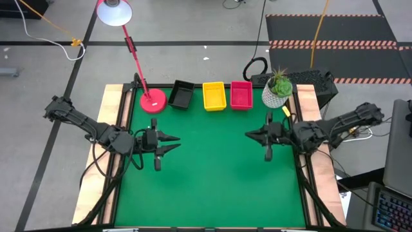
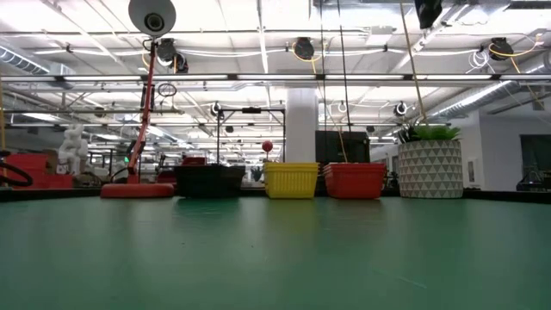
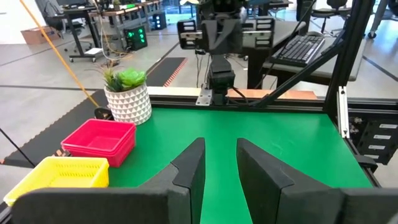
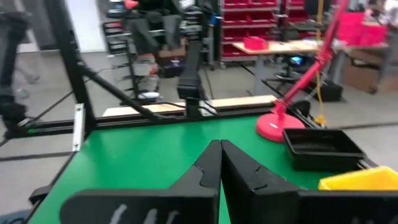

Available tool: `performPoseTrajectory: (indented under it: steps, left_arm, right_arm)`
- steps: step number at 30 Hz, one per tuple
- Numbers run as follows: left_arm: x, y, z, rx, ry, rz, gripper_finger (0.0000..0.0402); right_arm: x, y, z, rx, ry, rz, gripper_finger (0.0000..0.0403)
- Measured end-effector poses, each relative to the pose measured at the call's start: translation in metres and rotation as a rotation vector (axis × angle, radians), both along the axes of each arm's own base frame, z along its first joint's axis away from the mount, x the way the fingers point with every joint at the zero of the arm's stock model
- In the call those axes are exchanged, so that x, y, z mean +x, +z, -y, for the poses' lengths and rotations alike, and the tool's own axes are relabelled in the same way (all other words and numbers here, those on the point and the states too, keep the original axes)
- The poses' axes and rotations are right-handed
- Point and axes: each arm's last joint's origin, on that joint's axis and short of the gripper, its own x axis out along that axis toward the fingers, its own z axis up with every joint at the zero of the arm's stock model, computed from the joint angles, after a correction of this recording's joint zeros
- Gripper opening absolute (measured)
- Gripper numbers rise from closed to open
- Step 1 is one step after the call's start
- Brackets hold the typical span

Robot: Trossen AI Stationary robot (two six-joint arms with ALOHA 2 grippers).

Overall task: Stack baskets by color
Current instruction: Return to Home Position

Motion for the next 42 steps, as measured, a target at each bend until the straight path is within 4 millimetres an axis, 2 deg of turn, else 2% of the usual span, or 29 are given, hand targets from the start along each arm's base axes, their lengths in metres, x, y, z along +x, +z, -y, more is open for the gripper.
performPoseTrajectory:
  steps: [10, 15, 19, 25, 31, 37, 42]
  left_arm:
    - [0.0, 0.001, 0.0, 0.008, -0.003, 0.004, 0.0093]
    - [0.001, 0.002, 0.0, 0.068, -0.028, 0.007, 0.0093]
    - [0.005, 0.003, -0.004, 0.075, -0.076, 0.05, 0.0093]
    - [0.009, -0.03, -0.02, 0.069, -0.154, 0.107, 0.0092]
    - [0.006, -0.06, -0.036, 0.053, -0.145, 0.122, 0.0092]
    - [0.001, -0.081, -0.048, 0.044, -0.128, 0.138, 0.0092]
    - [-0.003, -0.089, -0.054, 0.045, -0.105, 0.154, 0.0092]
  right_arm:
    - [-0.002, 0.001, -0.007, -0.121, 0.057, -0.006, 0.0]
    - [-0.005, 0.004, -0.009, -0.198, 0.202, 0.016, 0.0]
    - [-0.007, 0.005, -0.005, -0.21, 0.234, 0.024, 0.0]
    - [-0.006, -0.009, 0.0, -0.213, 0.315, 0.002, 0.0]
    - [-0.012, -0.023, 0.006, -0.197, 0.296, -0.015, 0.0]
    - [-0.022, -0.035, 0.009, -0.222, 0.294, -0.009, 0.0]
    - [-0.029, -0.05, 0.011, -0.228, 0.292, 0.006, 0.0]
